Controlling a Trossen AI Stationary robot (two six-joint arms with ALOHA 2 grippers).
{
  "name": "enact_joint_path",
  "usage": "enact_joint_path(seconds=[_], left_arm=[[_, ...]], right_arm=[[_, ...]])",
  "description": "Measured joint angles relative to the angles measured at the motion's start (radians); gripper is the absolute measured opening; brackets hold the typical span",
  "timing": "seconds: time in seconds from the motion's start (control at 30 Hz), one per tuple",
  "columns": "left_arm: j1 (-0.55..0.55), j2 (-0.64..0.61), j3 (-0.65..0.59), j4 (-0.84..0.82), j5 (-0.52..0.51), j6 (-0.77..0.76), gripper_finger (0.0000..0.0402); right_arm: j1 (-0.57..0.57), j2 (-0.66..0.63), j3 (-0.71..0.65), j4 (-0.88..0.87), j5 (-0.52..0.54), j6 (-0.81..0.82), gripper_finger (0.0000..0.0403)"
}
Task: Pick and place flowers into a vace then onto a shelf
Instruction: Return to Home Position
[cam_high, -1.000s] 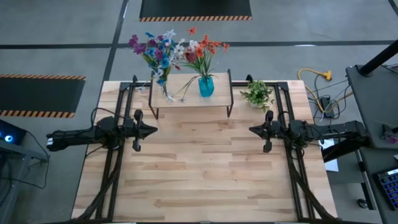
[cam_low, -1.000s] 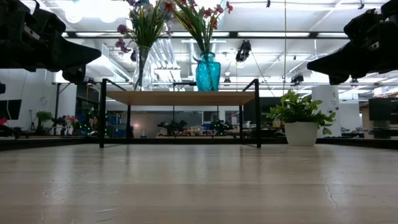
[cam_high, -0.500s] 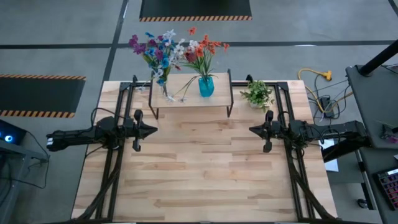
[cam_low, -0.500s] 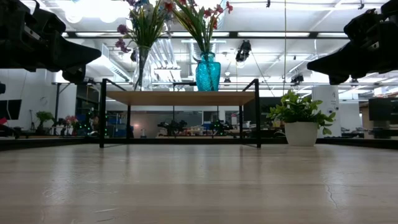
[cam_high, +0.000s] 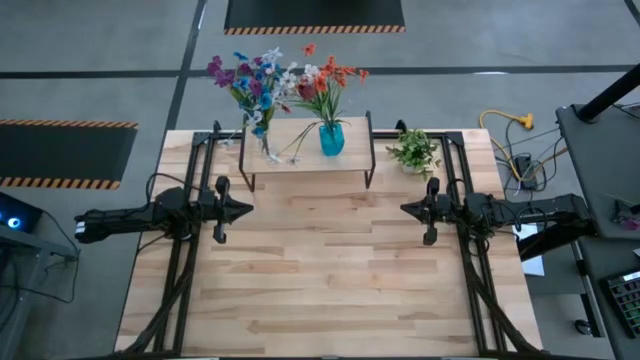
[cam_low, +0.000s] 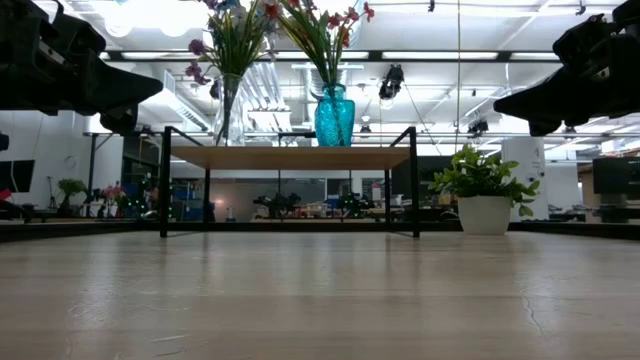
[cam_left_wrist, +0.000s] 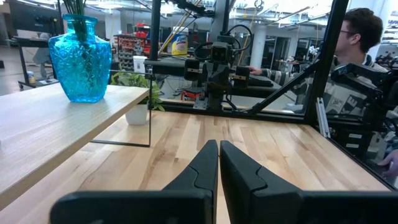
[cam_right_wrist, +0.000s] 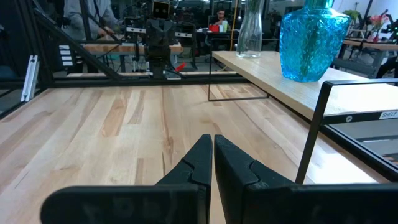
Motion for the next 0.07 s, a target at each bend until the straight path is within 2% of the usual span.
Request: enact_joint_path(seconds=[0.07], left_arm=[[0.0, 0.0, 0.0, 0.0, 0.0, 0.0, 0.0]], right_arm=[[0.0, 0.0, 0.0, 0.0, 0.0, 0.001, 0.0009]])
